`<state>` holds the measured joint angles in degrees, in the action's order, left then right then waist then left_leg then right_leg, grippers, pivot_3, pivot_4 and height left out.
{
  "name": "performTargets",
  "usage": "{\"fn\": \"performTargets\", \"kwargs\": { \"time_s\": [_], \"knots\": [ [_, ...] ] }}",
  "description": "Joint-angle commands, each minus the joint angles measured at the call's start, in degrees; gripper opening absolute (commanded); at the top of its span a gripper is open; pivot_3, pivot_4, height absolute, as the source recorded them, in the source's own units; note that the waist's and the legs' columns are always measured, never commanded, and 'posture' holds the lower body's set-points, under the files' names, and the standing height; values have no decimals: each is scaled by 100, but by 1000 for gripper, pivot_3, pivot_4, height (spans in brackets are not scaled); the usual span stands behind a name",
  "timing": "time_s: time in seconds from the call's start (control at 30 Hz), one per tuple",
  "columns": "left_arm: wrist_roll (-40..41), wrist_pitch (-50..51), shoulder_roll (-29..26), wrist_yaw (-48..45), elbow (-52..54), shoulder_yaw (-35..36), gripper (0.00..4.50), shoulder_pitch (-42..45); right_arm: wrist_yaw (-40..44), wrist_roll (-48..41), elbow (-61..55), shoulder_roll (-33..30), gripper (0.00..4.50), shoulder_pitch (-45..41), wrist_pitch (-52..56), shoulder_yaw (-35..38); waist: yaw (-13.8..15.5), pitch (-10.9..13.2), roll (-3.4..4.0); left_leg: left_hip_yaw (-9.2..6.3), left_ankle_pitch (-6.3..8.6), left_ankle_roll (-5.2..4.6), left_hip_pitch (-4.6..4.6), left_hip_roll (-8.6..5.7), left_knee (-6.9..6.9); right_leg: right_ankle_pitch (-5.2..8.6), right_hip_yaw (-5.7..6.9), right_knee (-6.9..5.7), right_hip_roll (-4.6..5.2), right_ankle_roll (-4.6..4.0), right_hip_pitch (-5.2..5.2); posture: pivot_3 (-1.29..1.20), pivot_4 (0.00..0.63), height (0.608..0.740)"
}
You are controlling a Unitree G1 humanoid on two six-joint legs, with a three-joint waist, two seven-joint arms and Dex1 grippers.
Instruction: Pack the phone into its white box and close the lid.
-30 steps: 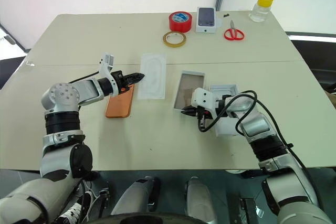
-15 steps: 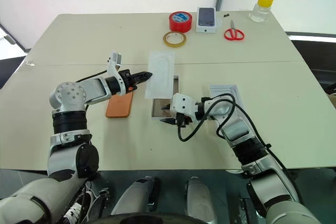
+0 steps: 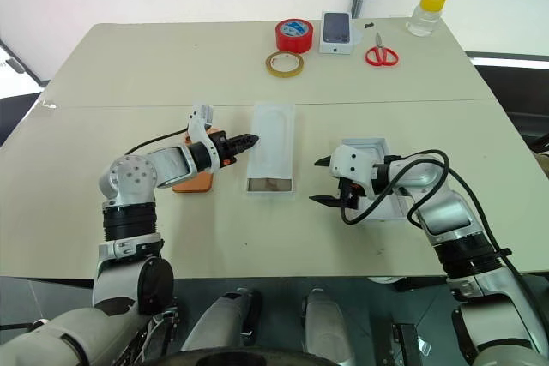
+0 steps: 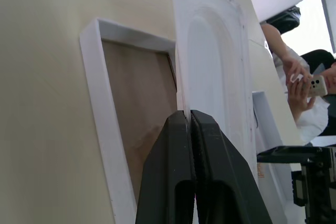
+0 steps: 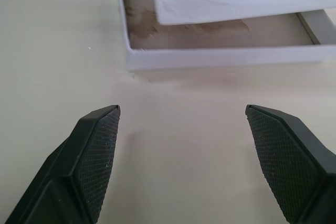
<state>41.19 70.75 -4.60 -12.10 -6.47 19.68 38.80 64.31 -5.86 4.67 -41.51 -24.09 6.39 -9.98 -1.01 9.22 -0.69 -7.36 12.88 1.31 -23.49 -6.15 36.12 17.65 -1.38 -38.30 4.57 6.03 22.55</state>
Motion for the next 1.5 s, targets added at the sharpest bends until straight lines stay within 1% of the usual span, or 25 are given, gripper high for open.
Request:
{"fn": "performTargets", "kwargs": {
  "time_s": [0.03, 0.1, 0.2, 0.3, 0.43, 0.5, 0.53, 0.57, 0.6, 0.63, 0.73, 0.77, 0.83, 0.87, 0.9, 1.03, 1.1, 1.2, 1.23, 1.33, 1.43, 1.5],
  "knots": [
    [3, -47, -30, 37, 293, -141, 644, -76, -192, -49, 78, 52, 4024, -243, -187, 253, 7, 0, 0, 0, 0, 0, 0, 0, 0, 0, 0, 1, 1, 0, -1, 0, 150, 740],
    [45, -21, 9, 72, 407, -154, 1385, -137, -250, -64, 167, 79, 4024, -295, -225, 261, 17, 0, 0, 1, 0, 0, 0, -1, 1, 0, -1, 1, 1, 0, -1, 0, 150, 740],
    [43, -7, 20, 81, 569, -217, 2902, -205, -312, -10, 309, 103, 4024, -341, -340, 232, 33, 1, -2, 0, 0, 0, -1, -1, 0, 0, 0, 4, 1, 0, -1, 0, 150, 740],
    [15, -103, -19, 35, 723, -296, 4453, -236, -482, -105, 426, 269, 4024, -482, -308, 322, 20, 1, -2, 0, 0, 0, -1, -1, 0, 0, 0, 5, 2, 0, -3, 0, 150, 740],
    [63, -199, -241, -198, 1053, -421, 4484, -203, -715, -349, 385, 657, 4024, -765, -94, 470, -7, 1, -2, 1, -1, 2, 0, 1, -2, 0, -1, 1, -1, 0, 2, 0, 150, 740],
    [-62, -573, -393, -403, 1211, -537, 4500, -234, -823, -550, 371, 850, 3470, -890, 165, 575, -4, 1, -1, 1, -2, 3, 0, 2, -3, 0, -2, 1, -2, -1, 1, 0, 150, 740],
    [-232, -806, -614, -582, 1300, -730, 4500, -288, -882, -587, 368, 957, 3183, -948, 199, 583, 3, 1, -1, 1, -2, 3, 0, 2, -3, 0, -2, 1, -2, -1, 2, 0, 150, 740],
    [-392, -1114, -838, -820, 1376, -896, 4500, -369, -1035, -501, 409, 1084, 2712, -1018, 110, 551, 6, 1, -1, 0, -2, 4, 0, 2, -2, -1, -1, 1, -1, -1, 1, 0, 150, 740],
    [-505, -1465, -987, -982, 1412, -911, 4500, -446, -1196, -419, 482, 1224, 2156, -1109, 67, 509, -5, 0, 0, 0, -2, 4, 0, 0, -4, -1, -1, 3, 0, -1, 1, 0, 150, 740],
    [-603, -1767, -1151, -1164, 1399, -937, 4500, -528, -1324, -332, 575, 1344, 1717, -1201, 31, 455, -18, -1, 2, 1, -2, 4, 0, 1, -5, -1, -3, 2, -1, -1, 3, 0, 150, 740],
    [-1673, -3585, -2035, -2128, 1329, -1662, 4500, -1127, -1715, 289, 1098, 1619, 36, -1471, -370, 75, -23, -1, 5, 6, -5, 9, 2, 3, -14, -2, -7, 1, -3, -4, 10, 0, 150, 740],
    [-1856, -4088, -2197, -2349, 1296, -1715, 4500, -1276, -1783, 445, 1251, 1685, 36, -1524, -506, -37, -14, -2, 5, 9, -6, 10, 2, 2, -19, -2, -9, 1, -1, -5, 11, 0, 150, 740],
    [-1751, -4491, -2458, -2859, 1185, -1577, 4500, -1481, -1947, 738, 1580, 1831, 36, -1661, -710, -257, 14, -1, 6, 9, -6, 10, 3, 2, -21, -1, -10, 5, 0, -5, 12, 0, 150, 740],
    [-1831, -4900, -2567, -3055, 1140, -1523, 4500, -1590, -1993, 885, 1698, 1900, 36, -1713, -815, -382, 19, -1, 5, 8, -6, 10, 1, 1, -20, -1, -9, 6, 0, -5, 11, 0, 150, 740],
    [-1775, -4950, -2657, -3168, 1066, -1424, 4500, -1636, -1993, 966, 1796, 1991, 36, -1758, -901, -481, 23, -1, 5, 6, -6, 10, 1, 1, -20, -1, -8, 9, 1, -6, 12, 0, 150, 740],
    [-1978, -5526, -2947, -3367, 869, -1310, 4500, -1821, -2082, 1340, 2065, 2128, 36, -1804, -1166, -793, 3, 0, 6, 4, -6, 9, -1, 0, -22, -1, -7, 10, 4, -5, 12, 0, 150, 740],
    [-2035, -5671, -2963, -3332, 783, -1265, 4500, -1869, -2113, 1647, 2164, 2078, 36, -1769, -1354, -1024, 4, -1, 6, 3, -6, 9, 0, 0, -23, -1, -6, 10, 2, -5, 12, 0, 150, 740],
    [-2135, -5874, -2945, -3247, 783, -1262, 4500, -1904, -1976, 1759, 2066, 2039, 36, -1701, -1360, -1139, -2, 0, 6, 1, -6, 9, 0, 0, -22, -1, -5, 8, 1, -5, 13, 0, 150, 740],
    [-2137, -5900, -2926, -3232, 789, -1259, 4500, -1909, -1883, 1773, 2012, 2003, 36, -1678, -1341, -1176, -4, 0, 6, 1, -6, 9, 0, 1, -23, -1, -5, 8, 0, -5, 13, 0, 150, 740],
    [-2140, -5877, -2883, -3192, 854, -1290, 4500, -1928, -1258, 1693, 1588, 1767, 36, -1460, -1318, -1367, -3, 0, 6, 0, -5, 8, 0, 1, -22, -1, -5, 7, 0, -5, 12, 0, 150, 740],
    [-2230, -5946, -2831, -3127, 809, -1348, 4500, -1920, -488, 1224, 868, 1624, 36, -1193, -976, -1412, -8, -1, 6, -1, -4, 7, 1, 2, -22, -1, -4, 7, -1, -5, 10, 0, 150, 740],
    [-2254, -5950, -2805, -3108, 778, -1364, 4500, -1891, -227, 1025, 525, 1600, 36, -1086, -759, -1393, -20, -1, 6, -2, -4, 6, 1, 3, -23, -1, -4, 7, -2, -5, 10, 0, 150, 740]
  ]
}}
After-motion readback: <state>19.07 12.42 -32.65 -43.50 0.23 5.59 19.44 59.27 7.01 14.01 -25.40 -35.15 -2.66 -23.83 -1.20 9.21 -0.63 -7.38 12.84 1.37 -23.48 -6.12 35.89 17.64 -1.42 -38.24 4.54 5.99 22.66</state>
